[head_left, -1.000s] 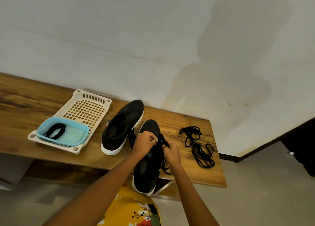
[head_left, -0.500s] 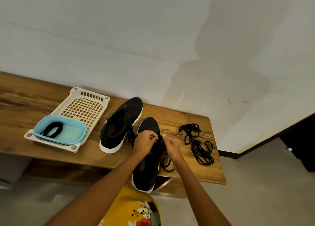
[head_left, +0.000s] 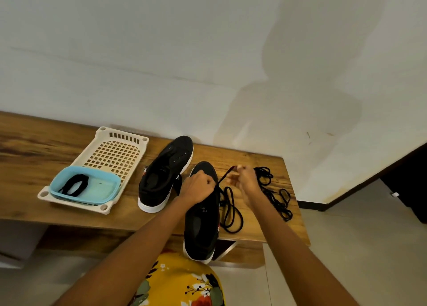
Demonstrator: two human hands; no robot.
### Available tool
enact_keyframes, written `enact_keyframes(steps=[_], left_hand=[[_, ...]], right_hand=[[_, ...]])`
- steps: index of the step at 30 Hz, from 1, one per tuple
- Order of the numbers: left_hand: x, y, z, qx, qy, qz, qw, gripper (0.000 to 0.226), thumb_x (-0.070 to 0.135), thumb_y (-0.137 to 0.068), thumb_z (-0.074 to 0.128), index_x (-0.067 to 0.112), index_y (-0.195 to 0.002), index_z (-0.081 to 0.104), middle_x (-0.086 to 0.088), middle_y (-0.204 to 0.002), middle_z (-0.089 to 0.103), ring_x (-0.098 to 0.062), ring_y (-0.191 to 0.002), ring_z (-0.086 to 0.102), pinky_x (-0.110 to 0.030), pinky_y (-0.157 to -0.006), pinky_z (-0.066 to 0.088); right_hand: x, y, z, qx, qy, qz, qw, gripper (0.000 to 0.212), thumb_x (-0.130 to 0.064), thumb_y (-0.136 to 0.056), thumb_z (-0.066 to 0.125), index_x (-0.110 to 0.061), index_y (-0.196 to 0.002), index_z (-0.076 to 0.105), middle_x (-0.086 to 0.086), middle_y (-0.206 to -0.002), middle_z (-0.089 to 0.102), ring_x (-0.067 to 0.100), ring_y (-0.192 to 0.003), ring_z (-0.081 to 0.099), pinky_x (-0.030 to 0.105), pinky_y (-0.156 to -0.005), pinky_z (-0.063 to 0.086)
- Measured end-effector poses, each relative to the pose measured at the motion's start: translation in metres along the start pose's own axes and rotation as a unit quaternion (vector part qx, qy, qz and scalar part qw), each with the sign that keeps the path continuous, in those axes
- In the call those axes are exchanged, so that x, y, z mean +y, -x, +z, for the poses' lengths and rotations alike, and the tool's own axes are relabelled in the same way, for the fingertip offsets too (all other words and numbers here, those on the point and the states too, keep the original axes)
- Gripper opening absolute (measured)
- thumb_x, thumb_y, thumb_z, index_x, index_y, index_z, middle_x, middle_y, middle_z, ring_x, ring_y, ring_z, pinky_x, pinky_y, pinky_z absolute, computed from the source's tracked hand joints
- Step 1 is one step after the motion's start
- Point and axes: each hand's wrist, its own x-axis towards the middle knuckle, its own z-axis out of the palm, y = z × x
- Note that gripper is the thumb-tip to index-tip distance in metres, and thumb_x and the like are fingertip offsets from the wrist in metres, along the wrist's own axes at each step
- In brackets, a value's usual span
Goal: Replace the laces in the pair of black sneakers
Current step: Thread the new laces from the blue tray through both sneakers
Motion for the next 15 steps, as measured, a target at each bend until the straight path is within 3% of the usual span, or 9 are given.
enact_keyframes(steps=[3, 5, 7, 9, 12, 15], left_hand=[[0.000, 0.002, -0.004, -0.002, -0.043, 0.000, 0.999, 0.031, 0.048, -0.091, 0.051, 0.027, -0.104, 0.071, 0.000, -0.119, 0.058, -0.019, -0.113, 0.054, -0.039, -0.098, 0.036], [0.004, 0.000, -0.008, 0.019, -0.052, -0.002, 0.998, 0.025, 0.046, -0.089, 0.056, 0.030, -0.097, 0.072, 0.004, -0.115, 0.062, -0.016, -0.116, 0.051, -0.043, -0.101, 0.029], [0.015, -0.003, -0.018, 0.064, -0.010, -0.014, 0.998, 0.020, 0.040, -0.088, 0.058, 0.027, -0.086, 0.073, 0.006, -0.102, 0.066, -0.014, -0.106, 0.055, -0.042, -0.101, 0.029], [0.027, -0.006, -0.030, 0.075, 0.034, -0.015, 0.996, 0.018, 0.034, -0.089, 0.059, 0.020, -0.089, 0.069, 0.004, -0.096, 0.065, -0.013, -0.094, 0.057, -0.035, -0.097, 0.034], [0.041, -0.008, -0.045, -0.017, 0.086, 0.007, 0.996, 0.033, 0.027, -0.087, 0.064, 0.016, -0.117, 0.060, -0.003, -0.107, 0.066, -0.018, -0.097, 0.061, -0.030, -0.089, 0.046], [0.045, -0.009, -0.039, -0.053, 0.011, 0.016, 0.998, 0.029, 0.023, -0.088, 0.064, 0.012, -0.115, 0.066, -0.007, -0.112, 0.067, -0.022, -0.102, 0.061, -0.032, -0.089, 0.048]], right_hand=[[-0.063, 0.007, -0.007, -0.004, -0.201, -0.057, 0.978, 0.027, -0.006, -0.101, 0.027, -0.002, -0.089, 0.051, 0.012, -0.081, 0.063, 0.018, -0.063, 0.061, 0.027, -0.061, 0.055], [-0.101, 0.012, -0.013, -0.012, -0.295, -0.104, 0.950, 0.029, -0.003, -0.099, 0.027, -0.005, -0.080, 0.049, 0.011, -0.073, 0.060, 0.019, -0.057, 0.060, 0.028, -0.060, 0.057], [-0.117, 0.016, -0.018, -0.007, -0.278, -0.148, 0.949, 0.027, -0.003, -0.100, 0.028, -0.009, -0.080, 0.045, 0.009, -0.071, 0.055, 0.018, -0.055, 0.055, 0.030, -0.060, 0.057], [-0.110, 0.023, -0.019, -0.019, -0.233, -0.165, 0.958, 0.026, -0.005, -0.102, 0.028, -0.011, -0.082, 0.042, 0.008, -0.071, 0.052, 0.016, -0.057, 0.052, 0.031, -0.062, 0.057], [-0.102, 0.034, -0.014, -0.067, -0.260, -0.175, 0.947, 0.025, -0.008, -0.104, 0.030, -0.010, -0.083, 0.044, 0.008, -0.072, 0.053, 0.016, -0.059, 0.055, 0.033, -0.067, 0.057], [-0.117, 0.044, -0.010, -0.084, -0.330, -0.185, 0.922, 0.026, -0.005, -0.102, 0.031, -0.009, -0.081, 0.046, 0.006, -0.065, 0.058, 0.017, -0.057, 0.057, 0.033, -0.067, 0.058]])
